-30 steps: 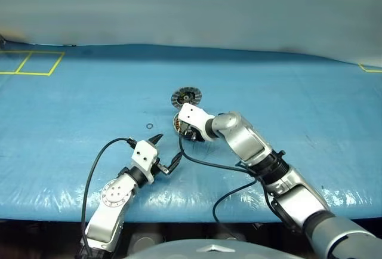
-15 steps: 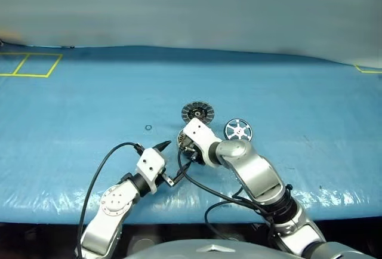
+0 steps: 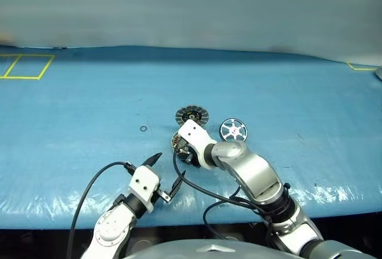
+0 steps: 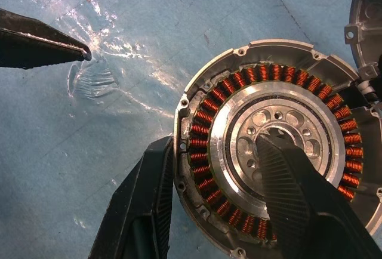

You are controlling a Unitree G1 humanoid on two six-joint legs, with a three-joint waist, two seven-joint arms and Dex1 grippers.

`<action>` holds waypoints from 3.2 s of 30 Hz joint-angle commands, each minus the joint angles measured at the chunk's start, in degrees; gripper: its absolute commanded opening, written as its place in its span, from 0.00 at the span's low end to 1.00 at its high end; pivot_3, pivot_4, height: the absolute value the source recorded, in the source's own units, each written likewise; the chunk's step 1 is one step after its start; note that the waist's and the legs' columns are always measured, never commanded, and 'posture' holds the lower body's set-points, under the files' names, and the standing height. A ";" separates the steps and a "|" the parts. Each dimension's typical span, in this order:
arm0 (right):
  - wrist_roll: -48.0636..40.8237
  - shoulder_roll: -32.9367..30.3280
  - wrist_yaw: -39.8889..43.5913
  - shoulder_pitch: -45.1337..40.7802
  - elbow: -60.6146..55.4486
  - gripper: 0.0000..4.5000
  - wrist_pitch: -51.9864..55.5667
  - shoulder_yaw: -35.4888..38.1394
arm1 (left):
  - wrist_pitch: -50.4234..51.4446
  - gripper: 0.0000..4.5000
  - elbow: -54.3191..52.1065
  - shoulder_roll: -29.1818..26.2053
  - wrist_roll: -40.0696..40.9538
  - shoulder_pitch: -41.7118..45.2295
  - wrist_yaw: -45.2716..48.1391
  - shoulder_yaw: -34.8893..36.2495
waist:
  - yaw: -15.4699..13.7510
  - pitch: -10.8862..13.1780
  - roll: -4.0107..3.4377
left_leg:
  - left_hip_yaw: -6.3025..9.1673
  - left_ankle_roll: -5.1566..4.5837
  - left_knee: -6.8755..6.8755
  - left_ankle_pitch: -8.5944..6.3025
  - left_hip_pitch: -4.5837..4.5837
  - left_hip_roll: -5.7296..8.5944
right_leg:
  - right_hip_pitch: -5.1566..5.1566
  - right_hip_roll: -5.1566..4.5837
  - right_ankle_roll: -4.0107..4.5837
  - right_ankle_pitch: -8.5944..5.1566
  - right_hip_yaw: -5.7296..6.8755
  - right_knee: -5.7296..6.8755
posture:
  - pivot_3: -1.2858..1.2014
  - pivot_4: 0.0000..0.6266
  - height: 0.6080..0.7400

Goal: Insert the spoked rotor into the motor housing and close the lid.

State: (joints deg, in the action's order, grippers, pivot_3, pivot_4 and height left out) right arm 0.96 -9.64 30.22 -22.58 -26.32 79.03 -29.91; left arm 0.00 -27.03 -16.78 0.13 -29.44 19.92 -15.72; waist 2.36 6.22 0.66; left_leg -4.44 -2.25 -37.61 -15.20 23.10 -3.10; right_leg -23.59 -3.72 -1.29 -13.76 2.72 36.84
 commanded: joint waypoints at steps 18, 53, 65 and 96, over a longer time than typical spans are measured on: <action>-13.96 10.91 -4.33 -2.57 -10.27 0.97 13.47 9.90 | -3.93 1.00 -0.82 0.44 2.14 0.44 0.93 0.27 | 0.19 0.50 -0.34 | 0.00 0.60 0.23 -0.33 0.67 -0.37 | -0.61 0.43 -0.02 -0.15 0.22 0.12 | 0.52 0.24 1.00; -11.78 -2.14 -3.48 27.55 -1.90 0.97 -60.27 17.91 | 9.25 1.00 11.23 7.44 3.68 17.99 -11.45 16.60 | -1.73 1.06 -0.09 | -0.09 0.55 -0.49 -0.34 0.44 -0.37 | -0.13 1.15 -0.50 0.10 -0.22 0.17 | 0.52 0.24 1.00; -9.99 -5.40 -0.24 35.36 7.50 0.97 -73.54 17.31 | 12.48 1.00 25.60 5.95 5.20 31.40 -6.33 16.16 | -1.87 1.05 -0.04 | -0.17 0.56 -0.66 -0.33 0.35 -0.34 | -0.04 1.19 -0.56 0.19 -0.29 0.25 | 0.52 0.24 1.00; -9.51 -4.23 -3.36 34.28 8.46 0.98 -73.47 16.57 | 12.19 0.14 17.76 6.75 0.47 32.90 -12.19 17.33 | -1.88 1.01 0.14 | -0.43 0.70 -0.67 -0.24 -0.29 -0.47 | 0.12 1.14 -0.21 0.00 -0.59 1.02 | 0.52 0.24 1.00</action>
State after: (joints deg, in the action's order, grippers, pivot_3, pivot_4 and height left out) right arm -8.28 -13.99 26.40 12.24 -16.89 6.62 -13.14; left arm 15.68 -4.75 -9.67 0.48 2.08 8.49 0.18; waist 0.48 7.23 0.79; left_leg -4.87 -1.55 -38.27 -15.44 22.83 -3.57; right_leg -23.49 -2.58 -1.50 -13.75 2.14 37.87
